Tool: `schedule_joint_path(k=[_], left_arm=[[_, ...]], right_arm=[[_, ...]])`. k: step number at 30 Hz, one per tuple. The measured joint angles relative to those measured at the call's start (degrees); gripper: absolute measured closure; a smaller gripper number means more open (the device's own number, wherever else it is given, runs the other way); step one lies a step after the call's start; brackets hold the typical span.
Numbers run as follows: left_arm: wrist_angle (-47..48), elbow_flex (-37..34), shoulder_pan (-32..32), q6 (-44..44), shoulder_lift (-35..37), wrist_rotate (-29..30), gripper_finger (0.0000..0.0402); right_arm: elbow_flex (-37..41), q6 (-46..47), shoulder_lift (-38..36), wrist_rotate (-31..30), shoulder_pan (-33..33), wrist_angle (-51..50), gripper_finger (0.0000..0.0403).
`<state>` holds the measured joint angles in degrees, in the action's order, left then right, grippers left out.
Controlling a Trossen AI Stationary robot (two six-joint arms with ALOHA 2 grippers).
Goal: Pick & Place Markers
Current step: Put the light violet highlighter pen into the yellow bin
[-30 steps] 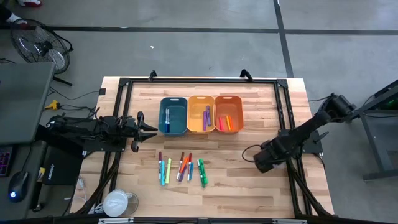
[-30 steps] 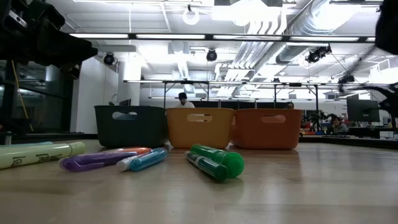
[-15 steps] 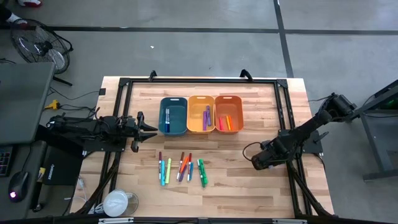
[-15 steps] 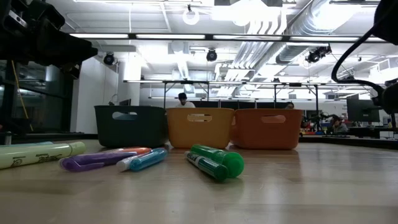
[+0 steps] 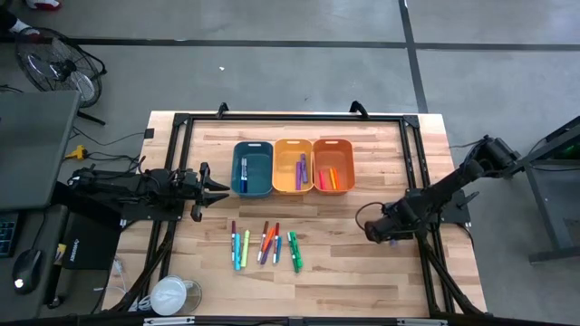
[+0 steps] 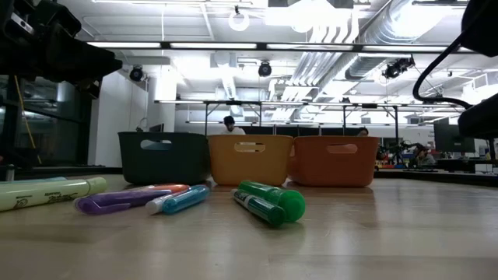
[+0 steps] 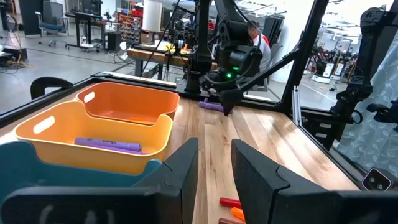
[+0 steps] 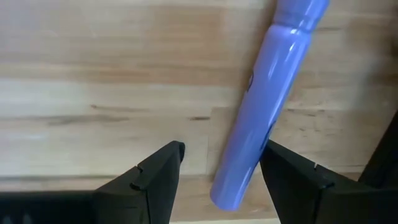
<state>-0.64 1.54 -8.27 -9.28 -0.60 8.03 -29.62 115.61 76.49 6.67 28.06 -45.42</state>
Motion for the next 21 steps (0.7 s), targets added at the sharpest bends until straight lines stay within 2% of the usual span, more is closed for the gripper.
schedule_joint_path(k=[11,21], left_arm=[[-0.02,0.02,0.0,-0.02,0.0,0.0,0.0308],[0.0,0.0,0.02,-0.02,-0.02,0.0,0.0308]], right_arm=[[1.68,-0.59,-0.31,1.81,-4.13,-0.06,0.0194],[1.66,1.22,-0.31,1.37,-4.49,-1.6,0.0197]])
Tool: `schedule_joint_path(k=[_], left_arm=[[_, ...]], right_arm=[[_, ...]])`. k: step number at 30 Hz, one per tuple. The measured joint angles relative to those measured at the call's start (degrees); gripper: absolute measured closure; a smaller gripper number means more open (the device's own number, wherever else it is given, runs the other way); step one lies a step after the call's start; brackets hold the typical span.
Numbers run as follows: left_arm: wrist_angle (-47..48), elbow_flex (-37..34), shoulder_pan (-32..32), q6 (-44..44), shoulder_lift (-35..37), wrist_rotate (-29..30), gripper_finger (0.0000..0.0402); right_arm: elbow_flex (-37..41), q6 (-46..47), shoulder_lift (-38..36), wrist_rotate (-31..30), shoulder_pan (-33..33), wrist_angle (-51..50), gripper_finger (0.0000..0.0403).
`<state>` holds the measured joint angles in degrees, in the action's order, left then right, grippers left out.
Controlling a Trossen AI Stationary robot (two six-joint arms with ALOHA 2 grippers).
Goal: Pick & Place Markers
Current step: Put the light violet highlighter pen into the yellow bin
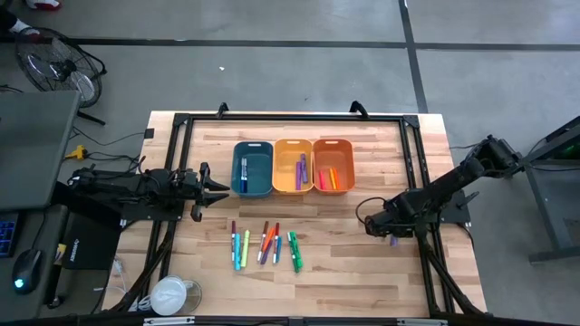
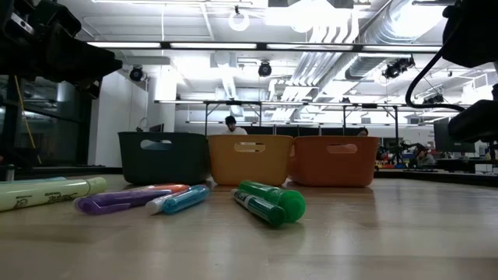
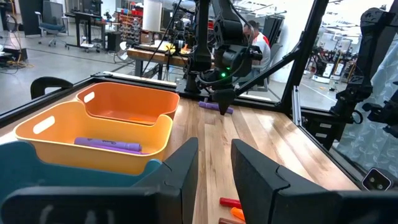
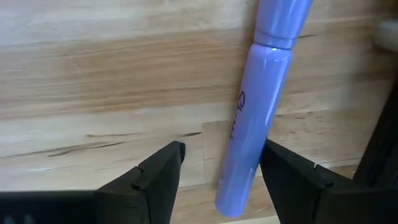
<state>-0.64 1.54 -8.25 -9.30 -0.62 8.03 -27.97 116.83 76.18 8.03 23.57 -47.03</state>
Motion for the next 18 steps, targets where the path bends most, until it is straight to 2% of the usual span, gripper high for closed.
schedule_joint_path(k=[4,13,18], left_arm=[[-0.02,0.01,0.0,0.0,0.02,0.0,0.0308],[-0.01,0.01,-0.01,0.0,0.02,0.0,0.0308],[-0.01,0.01,-0.01,0.0,0.01,0.0,0.0308]], right_arm=[[0.0,0.14,0.0,-0.14,0.0,0.46,0.0224],[0.0,0.04,0.0,-1.07,0.0,1.81,0.0325],[0.0,-3.51,0.0,-0.97,0.0,2.4,0.0342]])
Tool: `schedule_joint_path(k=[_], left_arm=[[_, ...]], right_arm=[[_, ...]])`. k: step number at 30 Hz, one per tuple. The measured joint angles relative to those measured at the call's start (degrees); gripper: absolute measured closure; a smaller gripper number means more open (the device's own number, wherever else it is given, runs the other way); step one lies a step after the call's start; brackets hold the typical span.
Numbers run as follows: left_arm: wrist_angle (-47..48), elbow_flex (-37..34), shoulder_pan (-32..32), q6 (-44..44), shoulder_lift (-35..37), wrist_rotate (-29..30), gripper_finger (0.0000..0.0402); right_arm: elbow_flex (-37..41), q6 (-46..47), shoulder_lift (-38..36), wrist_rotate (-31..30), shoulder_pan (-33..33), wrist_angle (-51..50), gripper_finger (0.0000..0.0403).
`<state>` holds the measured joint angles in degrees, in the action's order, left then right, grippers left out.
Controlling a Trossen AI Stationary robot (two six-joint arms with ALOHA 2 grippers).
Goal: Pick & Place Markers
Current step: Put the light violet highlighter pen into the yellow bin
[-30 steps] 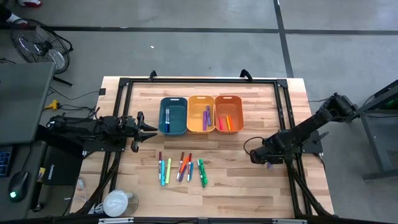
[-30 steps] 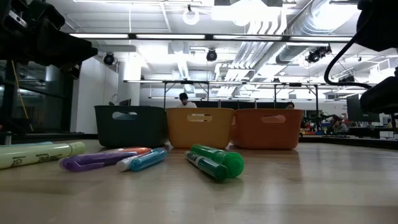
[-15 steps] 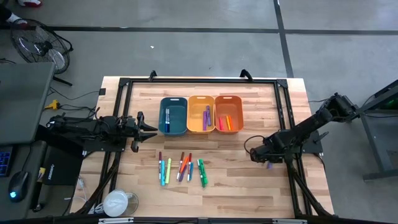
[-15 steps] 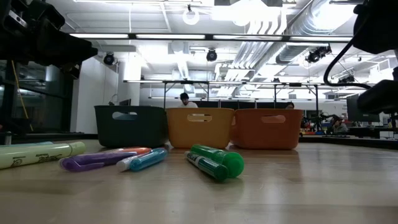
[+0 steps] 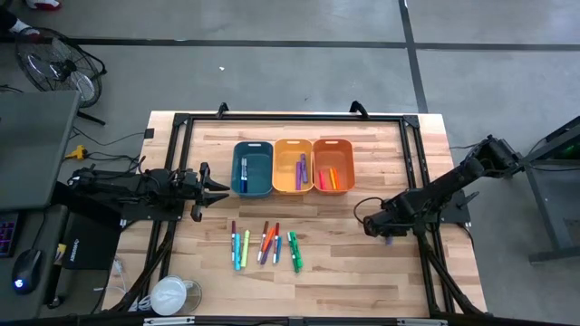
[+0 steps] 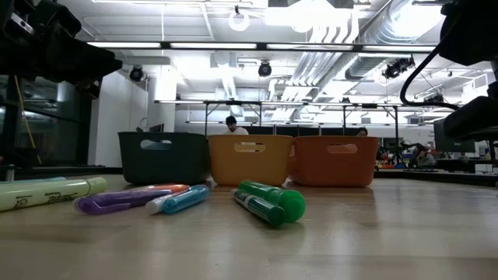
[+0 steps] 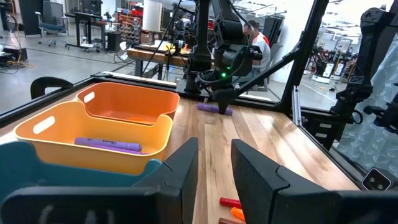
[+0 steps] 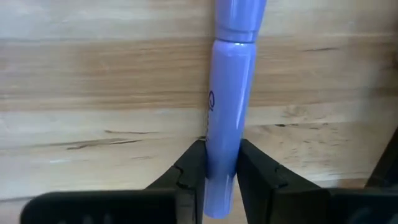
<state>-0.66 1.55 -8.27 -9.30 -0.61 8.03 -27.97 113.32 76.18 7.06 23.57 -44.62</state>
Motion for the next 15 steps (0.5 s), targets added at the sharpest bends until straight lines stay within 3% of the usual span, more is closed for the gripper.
schedule_joint_path(k=[15], left_arm=[[0.01,0.0,-0.01,0.02,0.01,0.0,0.0308]], right_arm=[[0.04,-11.89,0.02,0.77,0.07,2.55,0.0342]])
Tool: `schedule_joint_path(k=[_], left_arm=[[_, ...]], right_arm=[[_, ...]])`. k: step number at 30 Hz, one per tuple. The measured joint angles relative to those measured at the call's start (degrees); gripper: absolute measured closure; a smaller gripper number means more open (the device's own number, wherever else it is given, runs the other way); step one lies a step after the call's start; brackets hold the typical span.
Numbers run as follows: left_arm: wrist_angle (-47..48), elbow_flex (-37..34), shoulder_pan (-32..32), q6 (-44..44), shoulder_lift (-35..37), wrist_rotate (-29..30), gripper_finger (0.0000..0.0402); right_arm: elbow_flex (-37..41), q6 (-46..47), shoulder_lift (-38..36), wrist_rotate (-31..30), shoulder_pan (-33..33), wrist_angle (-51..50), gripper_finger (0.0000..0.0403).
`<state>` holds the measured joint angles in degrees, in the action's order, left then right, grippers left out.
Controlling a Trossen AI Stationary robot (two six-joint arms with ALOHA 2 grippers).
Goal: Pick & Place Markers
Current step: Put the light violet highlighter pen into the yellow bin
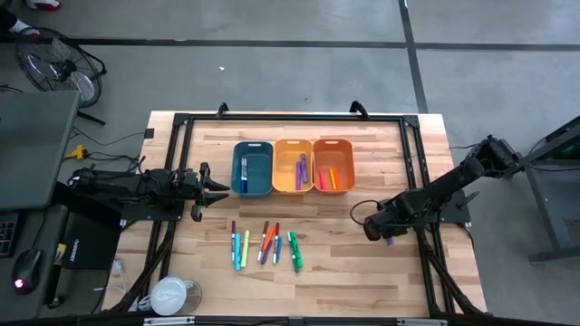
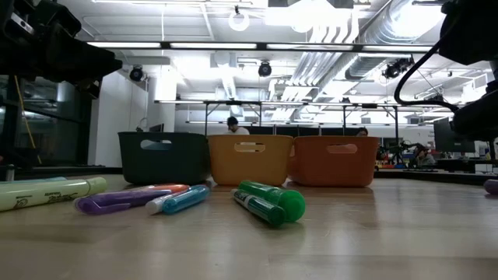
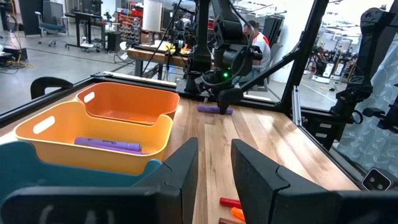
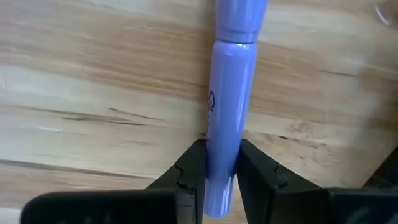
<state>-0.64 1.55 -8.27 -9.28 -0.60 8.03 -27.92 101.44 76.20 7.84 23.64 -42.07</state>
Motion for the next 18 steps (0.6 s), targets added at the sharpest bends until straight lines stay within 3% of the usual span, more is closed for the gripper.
schedule_joint_path(k=[6,14,18], left_arm=[[0.0,0.02,0.01,0.0,-0.02,0.0,0.0308],[0.0,0.01,0.01,-0.02,0.0,0.0,0.0308],[-0.01,0.02,0.0,-0.02,0.0,0.0,0.0308]], right_arm=[[-0.65,-1.59,-0.01,-0.53,0.07,-0.85,0.0345],[-3.1,-2.87,-4.05,-7.02,0.19,-4.79,0.0348],[-4.95,-2.73,-6.0,-7.37,0.37,-5.68,0.0348]])
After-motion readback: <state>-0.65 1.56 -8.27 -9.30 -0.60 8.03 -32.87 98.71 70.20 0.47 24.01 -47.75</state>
